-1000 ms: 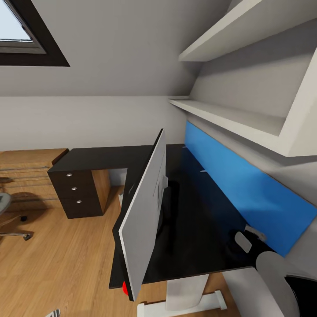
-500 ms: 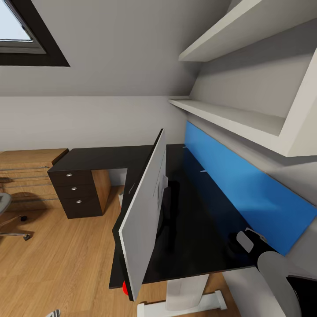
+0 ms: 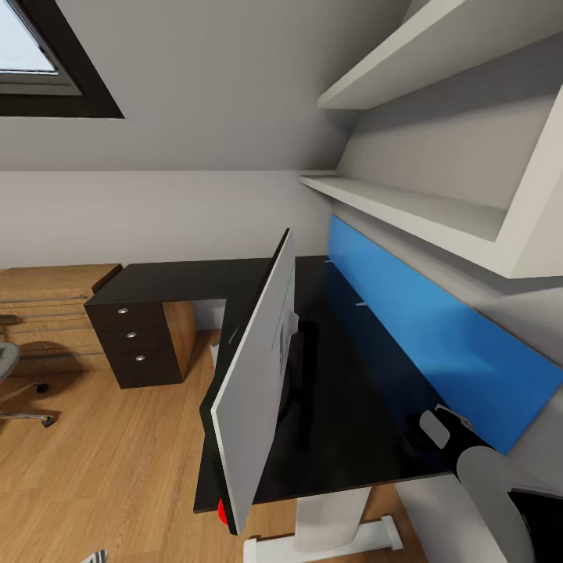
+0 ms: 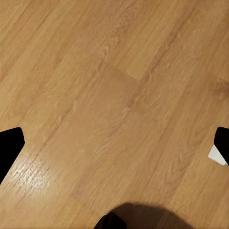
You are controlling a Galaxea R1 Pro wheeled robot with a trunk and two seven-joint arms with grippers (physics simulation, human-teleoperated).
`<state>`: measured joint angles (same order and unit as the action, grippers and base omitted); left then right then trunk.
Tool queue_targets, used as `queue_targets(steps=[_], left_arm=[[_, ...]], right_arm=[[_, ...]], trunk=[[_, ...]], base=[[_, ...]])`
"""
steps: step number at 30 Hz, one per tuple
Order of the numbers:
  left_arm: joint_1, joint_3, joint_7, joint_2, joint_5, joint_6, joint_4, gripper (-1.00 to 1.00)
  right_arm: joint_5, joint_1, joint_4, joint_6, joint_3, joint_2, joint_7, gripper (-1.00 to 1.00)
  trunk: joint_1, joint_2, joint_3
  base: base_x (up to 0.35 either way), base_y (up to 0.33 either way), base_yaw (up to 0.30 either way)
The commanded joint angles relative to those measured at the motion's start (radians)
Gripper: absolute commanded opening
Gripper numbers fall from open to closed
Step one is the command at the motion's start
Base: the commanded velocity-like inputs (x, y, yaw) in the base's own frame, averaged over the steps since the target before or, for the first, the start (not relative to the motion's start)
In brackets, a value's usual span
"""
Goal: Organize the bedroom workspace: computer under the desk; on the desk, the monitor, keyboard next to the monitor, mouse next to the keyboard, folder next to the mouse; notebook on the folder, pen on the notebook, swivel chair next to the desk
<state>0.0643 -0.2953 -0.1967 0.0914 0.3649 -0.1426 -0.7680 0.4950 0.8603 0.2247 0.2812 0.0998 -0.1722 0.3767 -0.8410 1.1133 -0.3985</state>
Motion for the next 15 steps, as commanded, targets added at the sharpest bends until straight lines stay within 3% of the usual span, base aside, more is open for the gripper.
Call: queue_targets(steps=[1, 6, 11, 15], left_arm=[[0.0, 0.001, -0.004, 0.0, 0.009, -0.005, -0.002, 1.0], [0.0, 0.0, -0.006, 0.0, 0.009, -0.003, -0.002, 1.0], [0.0, -0.001, -0.006, -0.002, 0.009, 0.078, -0.001, 1.0], [0.0, -0.001, -0.006, -0.002, 0.011, 0.091, -0.001, 1.0]], right_arm=[[0.001, 0.0, 0.002, 0.006, 0.005, 0.0, 0.004, 1.0], [0.001, 0.0, 0.003, 0.006, 0.005, 0.0, 0.004, 1.0], [0.0, 0.0, 0.002, 0.006, 0.005, 0.001, 0.004, 1.0], [0.0, 0.0, 0.002, 0.006, 0.005, 0.002, 0.004, 1.0]], trunk=[[0.0, 0.001, -0.001], [-0.012, 0.022, -0.011], [-0.027, 0.05, -0.023], [-0.027, 0.05, -0.023]], base=[[0.0, 0.0, 0.0], [0.0, 0.0, 0.0], [0.0, 0.0, 0.0], [0.0, 0.0, 0.0]])
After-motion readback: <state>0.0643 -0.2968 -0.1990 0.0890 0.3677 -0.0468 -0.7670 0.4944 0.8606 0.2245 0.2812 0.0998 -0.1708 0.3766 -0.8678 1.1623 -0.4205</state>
